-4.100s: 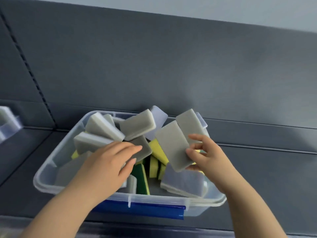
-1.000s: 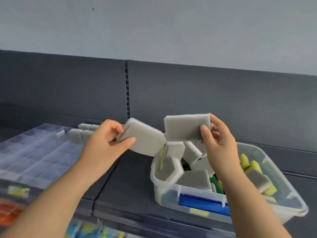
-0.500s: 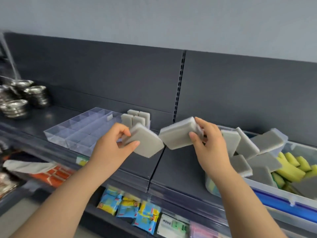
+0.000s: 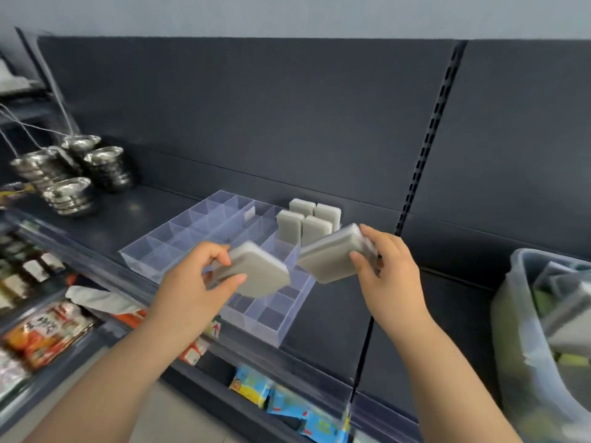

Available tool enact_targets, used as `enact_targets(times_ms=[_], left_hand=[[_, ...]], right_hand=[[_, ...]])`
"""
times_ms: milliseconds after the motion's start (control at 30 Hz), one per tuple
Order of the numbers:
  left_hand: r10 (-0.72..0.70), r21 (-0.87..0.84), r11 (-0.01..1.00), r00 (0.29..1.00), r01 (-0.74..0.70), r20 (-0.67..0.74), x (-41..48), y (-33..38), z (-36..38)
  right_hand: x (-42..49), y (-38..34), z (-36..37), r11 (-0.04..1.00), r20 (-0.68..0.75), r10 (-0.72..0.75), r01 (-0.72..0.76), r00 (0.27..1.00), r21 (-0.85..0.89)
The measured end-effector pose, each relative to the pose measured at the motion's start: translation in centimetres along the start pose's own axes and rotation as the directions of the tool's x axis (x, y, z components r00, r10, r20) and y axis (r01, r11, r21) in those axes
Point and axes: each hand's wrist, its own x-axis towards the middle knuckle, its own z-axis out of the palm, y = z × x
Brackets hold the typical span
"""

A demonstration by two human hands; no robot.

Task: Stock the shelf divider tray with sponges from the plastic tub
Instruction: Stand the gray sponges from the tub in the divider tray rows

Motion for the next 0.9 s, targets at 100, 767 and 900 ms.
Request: enact_targets(times_ms=[100, 767, 900], left_hand=[[0.004, 0.048, 0.999, 0.999, -0.006, 0.039, 4.3, -1.1, 0.5], [0.286, 0.058, 0.946, 0.906, -0.318, 0.312, 15.8, -6.3, 1.5], [0.393, -0.022, 0.911, 0.848, -0.412, 0.355, 18.1, -7.0, 1.5]], right_hand=[[2.5, 1.1, 2.1, 0.999, -0.002, 0.032, -0.032, 0.999, -0.012], [6.7, 0.3, 8.4, 0.945, 0.084, 0.131, -0.099, 0.988, -0.311], [6.5, -0.9, 9.4, 0.9, 0.04, 0.202, -0.17, 0.979, -0.4]])
